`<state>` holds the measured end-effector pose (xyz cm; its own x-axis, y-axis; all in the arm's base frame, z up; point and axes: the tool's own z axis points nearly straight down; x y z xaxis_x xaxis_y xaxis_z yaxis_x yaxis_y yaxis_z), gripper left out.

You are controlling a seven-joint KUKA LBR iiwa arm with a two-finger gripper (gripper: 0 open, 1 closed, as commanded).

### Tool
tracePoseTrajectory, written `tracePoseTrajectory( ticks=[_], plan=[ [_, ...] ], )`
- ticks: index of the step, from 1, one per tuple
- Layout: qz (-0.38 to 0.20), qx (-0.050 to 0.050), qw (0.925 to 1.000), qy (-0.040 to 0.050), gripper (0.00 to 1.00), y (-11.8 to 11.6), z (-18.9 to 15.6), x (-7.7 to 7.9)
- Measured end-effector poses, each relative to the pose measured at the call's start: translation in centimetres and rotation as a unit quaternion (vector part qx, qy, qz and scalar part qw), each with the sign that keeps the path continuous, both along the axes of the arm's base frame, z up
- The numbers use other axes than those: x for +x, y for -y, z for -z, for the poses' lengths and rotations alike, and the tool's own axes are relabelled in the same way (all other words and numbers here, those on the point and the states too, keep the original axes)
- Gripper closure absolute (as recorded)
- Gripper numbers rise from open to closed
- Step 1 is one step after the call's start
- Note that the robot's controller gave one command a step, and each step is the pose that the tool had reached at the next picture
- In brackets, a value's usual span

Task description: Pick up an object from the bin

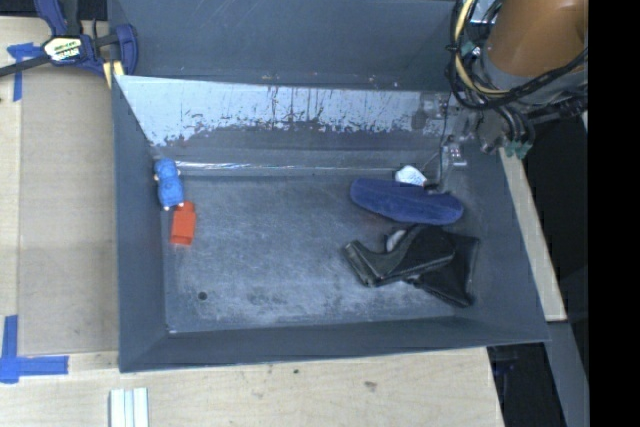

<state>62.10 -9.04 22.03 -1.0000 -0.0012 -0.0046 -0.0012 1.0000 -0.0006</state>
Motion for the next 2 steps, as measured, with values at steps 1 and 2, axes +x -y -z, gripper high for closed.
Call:
tracePoseTrajectory(
  ticks=[1,2],
  plan=[
    [-0.109,0.0,0.994,0.0011,0.0,1.08,11.22,-5.35],
    [-0.11,-0.001,0.994,-0.0027,1.0,1.3,10.63,-5.31]
  ],
)
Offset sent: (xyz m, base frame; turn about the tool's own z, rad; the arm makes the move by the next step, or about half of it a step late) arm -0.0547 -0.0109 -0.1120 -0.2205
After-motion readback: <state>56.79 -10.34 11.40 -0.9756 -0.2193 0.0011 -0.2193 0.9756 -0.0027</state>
